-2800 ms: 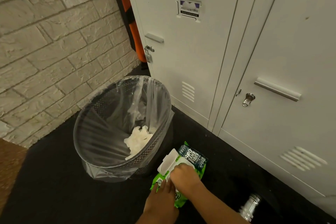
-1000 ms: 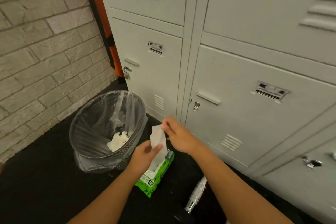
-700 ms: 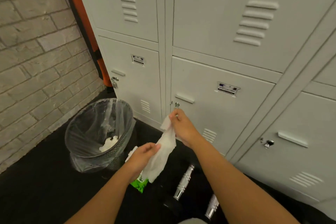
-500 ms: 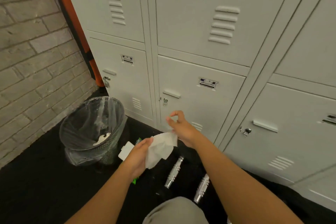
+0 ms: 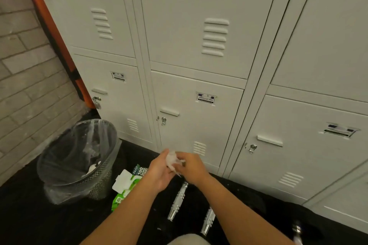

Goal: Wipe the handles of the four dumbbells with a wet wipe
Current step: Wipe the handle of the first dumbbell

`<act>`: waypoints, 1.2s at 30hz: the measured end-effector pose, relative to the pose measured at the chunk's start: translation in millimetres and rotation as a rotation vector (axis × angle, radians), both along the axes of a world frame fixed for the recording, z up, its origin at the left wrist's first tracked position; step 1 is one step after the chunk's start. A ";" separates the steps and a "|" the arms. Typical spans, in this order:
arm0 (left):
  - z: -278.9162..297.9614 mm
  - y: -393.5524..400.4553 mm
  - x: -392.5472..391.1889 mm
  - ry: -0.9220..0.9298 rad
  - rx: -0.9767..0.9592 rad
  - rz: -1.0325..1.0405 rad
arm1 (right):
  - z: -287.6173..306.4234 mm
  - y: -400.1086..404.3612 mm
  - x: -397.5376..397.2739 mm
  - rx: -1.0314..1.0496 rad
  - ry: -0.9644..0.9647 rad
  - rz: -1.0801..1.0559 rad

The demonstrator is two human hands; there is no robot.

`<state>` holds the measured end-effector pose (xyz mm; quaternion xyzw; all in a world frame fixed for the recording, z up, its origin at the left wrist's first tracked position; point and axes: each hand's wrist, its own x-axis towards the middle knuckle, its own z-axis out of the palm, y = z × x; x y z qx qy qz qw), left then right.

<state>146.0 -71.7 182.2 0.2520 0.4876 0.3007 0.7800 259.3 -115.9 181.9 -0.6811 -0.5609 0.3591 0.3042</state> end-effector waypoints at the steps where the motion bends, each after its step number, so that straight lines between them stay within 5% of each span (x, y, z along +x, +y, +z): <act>1: -4.5 1.6 4.2 0.028 0.012 -0.017 | -8.8 3.3 -0.3 0.012 0.010 -0.014; 10: -73.4 10.4 6.9 0.179 0.142 -0.106 | -80.9 23.7 2.9 -0.081 0.360 -0.260; 16: -142.4 -6.1 -30.0 0.665 0.280 -0.297 | -106.7 19.5 8.3 -0.292 0.494 -0.242; 22: -175.8 -24.6 -43.0 0.815 0.319 -0.560 | -148.8 21.4 -4.3 -0.420 0.266 -0.122; 29: -251.9 -42.0 -60.8 0.814 0.211 -0.614 | -176.1 9.9 -30.0 -0.529 0.234 0.065; 33: -212.4 -53.5 -56.3 0.891 0.266 -0.738 | -177.1 11.4 -26.1 -0.445 0.070 0.148; 36: -194.0 -56.1 -50.2 0.942 0.165 -0.725 | -176.1 15.7 -24.7 -0.321 -0.227 0.333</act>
